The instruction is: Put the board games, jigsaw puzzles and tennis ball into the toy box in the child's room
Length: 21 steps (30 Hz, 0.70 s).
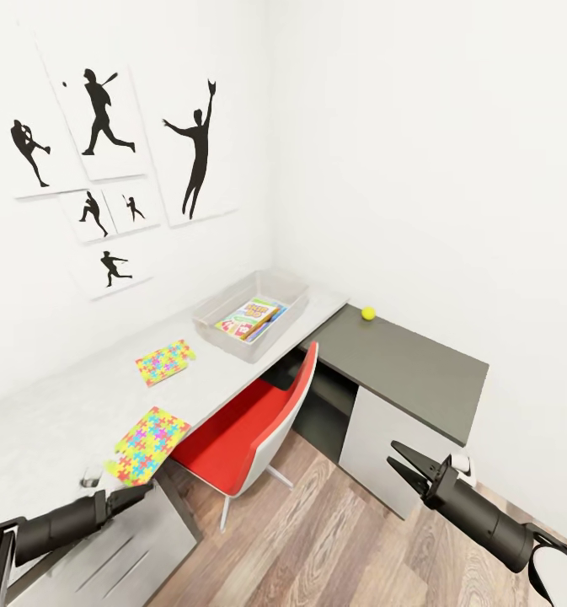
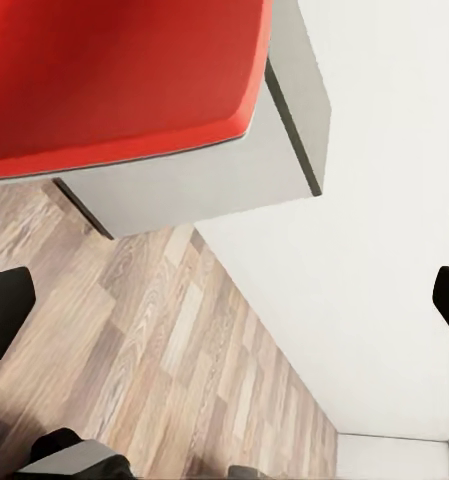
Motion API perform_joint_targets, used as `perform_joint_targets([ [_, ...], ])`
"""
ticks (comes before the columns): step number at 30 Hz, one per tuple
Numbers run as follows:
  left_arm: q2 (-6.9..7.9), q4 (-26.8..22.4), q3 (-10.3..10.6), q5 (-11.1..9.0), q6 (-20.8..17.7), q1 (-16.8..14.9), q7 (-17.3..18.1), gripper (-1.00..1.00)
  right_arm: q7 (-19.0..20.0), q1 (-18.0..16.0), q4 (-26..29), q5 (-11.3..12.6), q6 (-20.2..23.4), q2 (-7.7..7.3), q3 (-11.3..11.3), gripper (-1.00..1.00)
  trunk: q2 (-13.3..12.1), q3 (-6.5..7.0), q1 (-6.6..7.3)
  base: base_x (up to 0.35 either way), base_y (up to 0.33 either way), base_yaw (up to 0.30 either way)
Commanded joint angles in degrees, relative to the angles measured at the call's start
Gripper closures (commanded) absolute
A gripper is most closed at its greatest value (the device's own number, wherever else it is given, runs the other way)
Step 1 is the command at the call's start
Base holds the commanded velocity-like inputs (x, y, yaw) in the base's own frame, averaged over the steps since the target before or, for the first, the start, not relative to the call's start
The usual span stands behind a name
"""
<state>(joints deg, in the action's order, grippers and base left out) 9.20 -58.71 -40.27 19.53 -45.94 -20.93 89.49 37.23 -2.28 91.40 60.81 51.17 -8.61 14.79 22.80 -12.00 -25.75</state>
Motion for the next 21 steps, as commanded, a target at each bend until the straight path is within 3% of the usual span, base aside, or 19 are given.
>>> perform_joint_targets([
  [1, -0.44, 0.5, -0.2, 0.6, -0.6, -0.1, 0.5, -1.0, 0.1, 0.0, 0.0, 0.0, 0.3, 0.0, 0.1, -1.0, 0.1, -0.11, -0.03, 0.0, 0.0, 0.0],
  [8, -2.27, 1.5, -0.4, 0.6, -0.5, -0.1, 0.5, -1.0, 0.1, 0.0, 0.0, 0.0, 0.3, 0.0, 0.1, -1.0, 0.1, -0.11, -0.03, -0.072, -0.067, 0.0],
  [15, -2.49, 1.6, -0.6, 0.5, -0.5, -0.1, 0.5, -1.0, 0.0, -0.1, 0.1, 0.0, 0.3, 0.11, 0.0, -1.0, 0.1, -0.1, -0.03, -0.047, -0.042, 0.004],
  [21, -2.51, 1.6, -0.5, 0.5, -0.5, -0.2, 0.5, -1.0, -0.1, 0.0, 0.1, 0.0, 0.3, 0.13, 0.0, -1.0, 0.1, -0.24, -0.03, -0.006, -0.006, 0.158],
])
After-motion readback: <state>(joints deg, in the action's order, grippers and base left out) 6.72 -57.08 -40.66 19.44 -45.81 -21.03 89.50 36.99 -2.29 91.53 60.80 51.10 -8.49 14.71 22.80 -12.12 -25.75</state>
